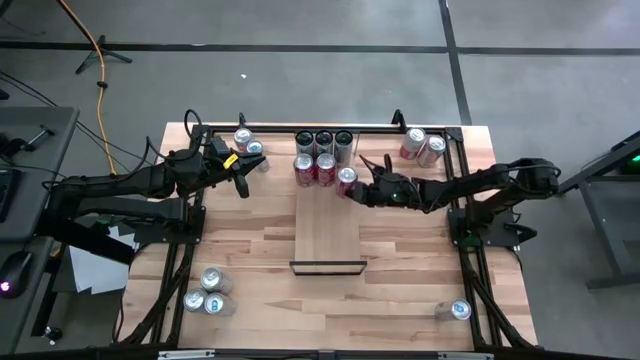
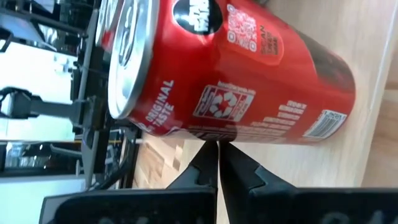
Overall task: Place canned beverage on shelf
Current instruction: Put the red-white soda can on the shelf aligned with the other red-white soda can
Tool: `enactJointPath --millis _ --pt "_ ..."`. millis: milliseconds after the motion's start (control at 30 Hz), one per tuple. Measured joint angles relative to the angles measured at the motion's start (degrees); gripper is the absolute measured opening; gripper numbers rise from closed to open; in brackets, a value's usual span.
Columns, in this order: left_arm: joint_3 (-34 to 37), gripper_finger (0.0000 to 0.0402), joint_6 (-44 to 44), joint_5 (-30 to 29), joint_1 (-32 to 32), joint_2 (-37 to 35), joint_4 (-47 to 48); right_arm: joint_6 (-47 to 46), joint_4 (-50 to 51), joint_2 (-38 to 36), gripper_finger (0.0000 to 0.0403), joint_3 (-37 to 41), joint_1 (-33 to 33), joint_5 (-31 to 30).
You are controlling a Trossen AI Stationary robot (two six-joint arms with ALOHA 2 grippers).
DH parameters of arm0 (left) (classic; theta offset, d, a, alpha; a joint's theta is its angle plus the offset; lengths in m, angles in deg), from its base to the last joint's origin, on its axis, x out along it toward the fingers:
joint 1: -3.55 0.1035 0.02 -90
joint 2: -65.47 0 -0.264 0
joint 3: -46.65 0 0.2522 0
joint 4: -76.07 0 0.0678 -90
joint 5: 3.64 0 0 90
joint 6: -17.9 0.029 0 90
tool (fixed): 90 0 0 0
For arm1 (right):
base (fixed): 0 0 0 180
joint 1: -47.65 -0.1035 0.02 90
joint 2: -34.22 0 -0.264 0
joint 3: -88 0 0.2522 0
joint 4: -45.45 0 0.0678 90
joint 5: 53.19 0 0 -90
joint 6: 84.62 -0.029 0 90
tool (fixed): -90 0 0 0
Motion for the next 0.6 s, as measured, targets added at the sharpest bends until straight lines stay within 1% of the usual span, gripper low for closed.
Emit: enactJointPath --millis 367,600 --pt "0.0 0.0003 0.0 0.0 0.0 0.0 0.1 1.1 0.0 0.0 0.0 0.0 2.5 -0.1" --pt "0.0 0.0003 0.0 0.0 0.0 0.0 0.1 1.1 0.1 0.0 0.0 0.0 2.6 -1.4"
